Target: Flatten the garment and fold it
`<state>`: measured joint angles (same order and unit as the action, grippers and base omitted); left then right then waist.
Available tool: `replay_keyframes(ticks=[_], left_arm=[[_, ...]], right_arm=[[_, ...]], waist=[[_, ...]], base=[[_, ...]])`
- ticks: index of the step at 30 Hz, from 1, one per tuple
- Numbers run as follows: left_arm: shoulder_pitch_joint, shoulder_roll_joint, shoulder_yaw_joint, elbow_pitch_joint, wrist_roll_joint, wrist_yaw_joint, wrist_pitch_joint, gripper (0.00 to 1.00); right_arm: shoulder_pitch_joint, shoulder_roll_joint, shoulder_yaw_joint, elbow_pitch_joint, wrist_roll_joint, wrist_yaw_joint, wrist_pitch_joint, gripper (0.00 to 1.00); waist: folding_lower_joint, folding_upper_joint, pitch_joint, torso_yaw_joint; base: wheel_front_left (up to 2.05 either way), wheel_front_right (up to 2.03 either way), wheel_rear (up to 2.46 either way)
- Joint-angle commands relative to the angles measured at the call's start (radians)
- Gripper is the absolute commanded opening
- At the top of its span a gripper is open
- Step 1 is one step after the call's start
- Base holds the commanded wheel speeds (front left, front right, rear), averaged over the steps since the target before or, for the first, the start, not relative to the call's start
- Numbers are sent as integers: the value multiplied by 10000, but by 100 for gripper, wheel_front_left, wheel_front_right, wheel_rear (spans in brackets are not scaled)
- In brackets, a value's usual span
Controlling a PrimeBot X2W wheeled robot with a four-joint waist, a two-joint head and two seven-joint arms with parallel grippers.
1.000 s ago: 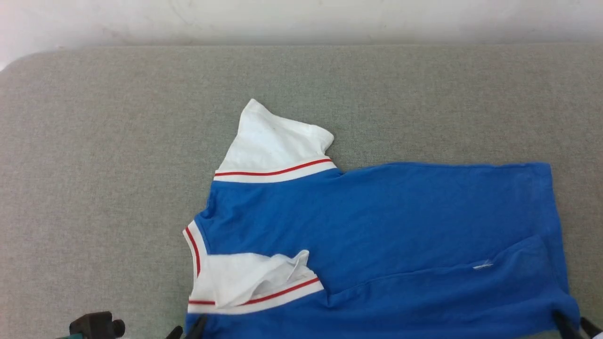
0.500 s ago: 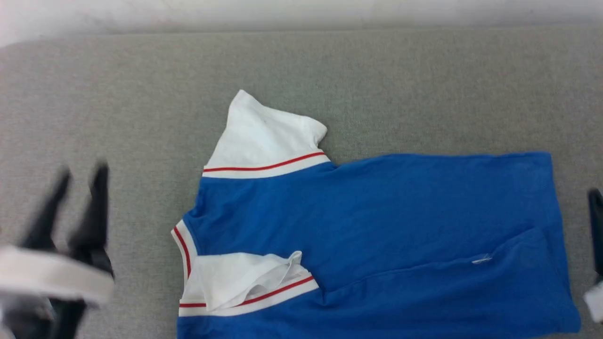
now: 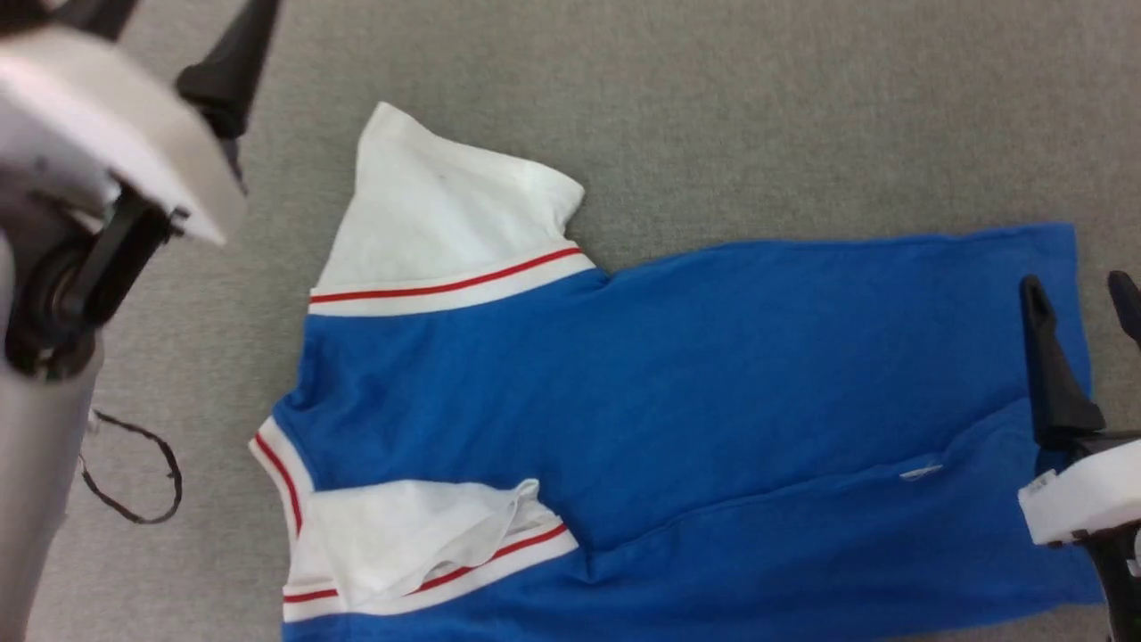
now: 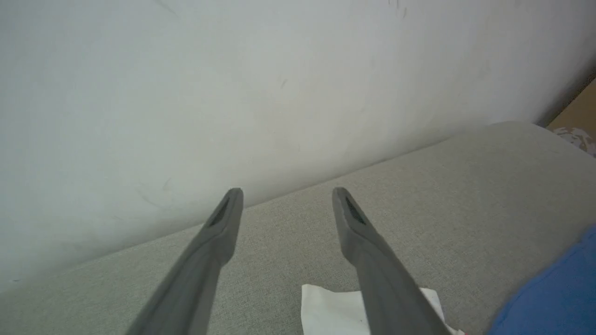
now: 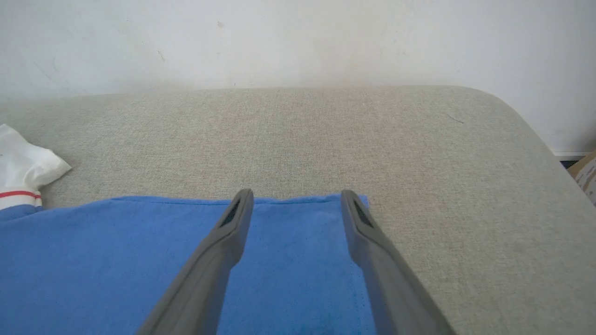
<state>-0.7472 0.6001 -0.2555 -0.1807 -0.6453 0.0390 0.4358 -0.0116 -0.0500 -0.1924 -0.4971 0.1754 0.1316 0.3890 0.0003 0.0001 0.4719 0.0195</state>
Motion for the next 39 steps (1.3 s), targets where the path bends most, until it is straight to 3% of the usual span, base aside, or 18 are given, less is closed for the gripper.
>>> replay_keyframes(ticks=[1,4,9,17,18,19,20,21,29,34,39], left_arm=[[-318,0,-219,320,-176,-175,381,100],[-982,13,-793,1113,-498,-600,1554,100],[-1418,82,-1289,1902,-1004,-844,3052,100],[-1193,384,-1426,2311,-1444,-510,4348,100],[-1091,430,-1477,2334,-1532,-472,4578,87],[-991,473,-1521,2303,-1635,-441,4802,46],[-917,503,-1525,2238,-1732,-411,4945,19],[-864,518,-1506,2159,-1803,-392,4996,0],[-558,454,-1259,1871,-1807,-372,4249,0],[-432,363,-1111,1741,-1823,-377,3778,0],[-424,263,-1098,1563,-1825,-371,3575,0]], right_arm=[[-172,-3,46,74,-46,-9,-94,100],[-218,-3,114,209,7,-9,-159,100],[-313,-3,185,297,-7,-9,-213,100],[-441,-3,169,326,20,-9,-200,100],[-442,-3,152,326,19,-9,-195,100],[-444,-3,137,323,18,-9,-188,100],[-449,-3,121,316,18,-9,-175,100],[-464,-3,102,309,16,-9,-156,100],[-1067,-10,253,-8,-186,-9,225,100],[-2186,-539,308,-361,-407,-9,869,100],[-3525,-1100,-260,347,-168,-9,2112,100]], waist=[[-3,-1,533,-413],[-3,-1,767,-558],[-3,-1,1084,-734],[-3,-1,1375,-915],[-3,-1,1388,-920],[-3,-1,1397,-922],[-3,-1,1406,-918],[-3,-1,1409,-906],[-3,-1,1104,-776],[-3,-1,1038,-670],[-3,-1,1272,-485]], base=[[0,0,0],[0,0,0],[0,0,0],[0,0,0],[0,0,0],[0,0,0],[0,0,0],[0,0,0],[0,0,0],[0,0,0],[0,0,0]])
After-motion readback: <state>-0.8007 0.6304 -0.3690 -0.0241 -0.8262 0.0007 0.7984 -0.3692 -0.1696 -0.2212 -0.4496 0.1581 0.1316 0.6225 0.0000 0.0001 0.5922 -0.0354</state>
